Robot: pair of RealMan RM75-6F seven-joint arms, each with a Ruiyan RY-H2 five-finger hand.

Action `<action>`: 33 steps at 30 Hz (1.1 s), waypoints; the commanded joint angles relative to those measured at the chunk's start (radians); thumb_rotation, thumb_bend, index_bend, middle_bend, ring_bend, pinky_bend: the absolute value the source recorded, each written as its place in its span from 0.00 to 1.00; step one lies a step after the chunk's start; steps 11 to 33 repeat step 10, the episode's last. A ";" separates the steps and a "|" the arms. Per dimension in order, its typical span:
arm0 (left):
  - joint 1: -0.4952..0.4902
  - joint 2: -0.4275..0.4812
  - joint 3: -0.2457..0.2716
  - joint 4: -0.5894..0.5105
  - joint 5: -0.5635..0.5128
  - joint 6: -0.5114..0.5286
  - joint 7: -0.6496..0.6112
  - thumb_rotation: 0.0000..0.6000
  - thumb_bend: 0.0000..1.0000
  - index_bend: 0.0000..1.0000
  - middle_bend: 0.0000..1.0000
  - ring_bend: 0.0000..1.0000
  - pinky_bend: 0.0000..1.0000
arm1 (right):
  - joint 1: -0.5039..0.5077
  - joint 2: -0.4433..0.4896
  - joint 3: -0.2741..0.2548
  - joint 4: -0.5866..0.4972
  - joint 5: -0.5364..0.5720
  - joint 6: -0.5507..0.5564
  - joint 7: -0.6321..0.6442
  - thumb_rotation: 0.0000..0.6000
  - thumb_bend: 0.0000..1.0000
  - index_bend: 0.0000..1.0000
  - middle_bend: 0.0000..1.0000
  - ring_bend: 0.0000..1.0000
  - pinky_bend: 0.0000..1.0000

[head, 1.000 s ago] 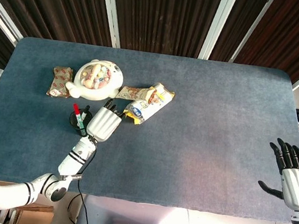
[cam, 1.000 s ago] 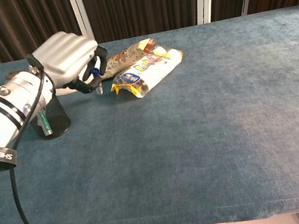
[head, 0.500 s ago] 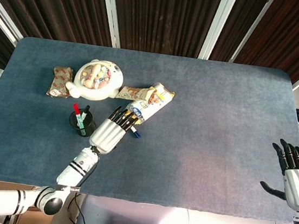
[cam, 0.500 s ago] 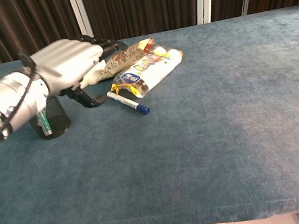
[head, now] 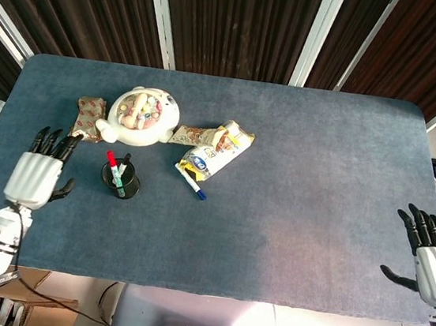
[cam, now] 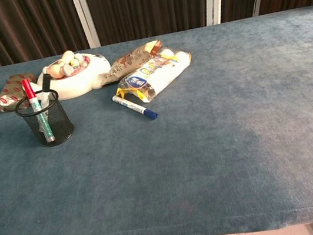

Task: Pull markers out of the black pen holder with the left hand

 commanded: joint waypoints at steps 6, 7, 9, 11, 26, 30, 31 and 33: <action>0.265 0.009 0.160 0.097 0.185 0.273 -0.175 1.00 0.32 0.11 0.16 0.07 0.00 | 0.000 -0.021 -0.012 0.023 -0.034 0.016 0.016 1.00 0.09 0.00 0.02 0.00 0.04; 0.284 -0.002 0.168 0.109 0.198 0.297 -0.180 1.00 0.32 0.11 0.15 0.07 0.00 | 0.000 -0.023 -0.014 0.025 -0.038 0.017 0.016 1.00 0.09 0.00 0.02 0.00 0.04; 0.318 -0.026 0.183 0.135 0.224 0.340 -0.185 1.00 0.32 0.11 0.15 0.06 0.00 | -0.001 -0.027 -0.018 0.029 -0.045 0.020 0.015 1.00 0.09 0.00 0.02 0.00 0.04; 0.329 -0.034 0.189 0.143 0.232 0.352 -0.186 1.00 0.32 0.11 0.14 0.05 0.00 | -0.001 -0.028 -0.019 0.030 -0.046 0.020 0.015 1.00 0.09 0.00 0.02 0.00 0.04; 0.329 -0.034 0.189 0.143 0.232 0.352 -0.186 1.00 0.32 0.11 0.14 0.05 0.00 | -0.001 -0.028 -0.019 0.030 -0.046 0.020 0.015 1.00 0.09 0.00 0.02 0.00 0.04; 0.329 -0.034 0.189 0.143 0.232 0.352 -0.186 1.00 0.32 0.11 0.14 0.05 0.00 | -0.001 -0.028 -0.019 0.030 -0.046 0.020 0.015 1.00 0.09 0.00 0.02 0.00 0.04; 0.329 -0.034 0.189 0.143 0.232 0.352 -0.186 1.00 0.32 0.11 0.14 0.05 0.00 | -0.001 -0.028 -0.019 0.030 -0.046 0.020 0.015 1.00 0.09 0.00 0.02 0.00 0.04; 0.329 -0.034 0.189 0.143 0.232 0.352 -0.186 1.00 0.32 0.11 0.14 0.05 0.00 | -0.001 -0.028 -0.019 0.030 -0.046 0.020 0.015 1.00 0.09 0.00 0.02 0.00 0.04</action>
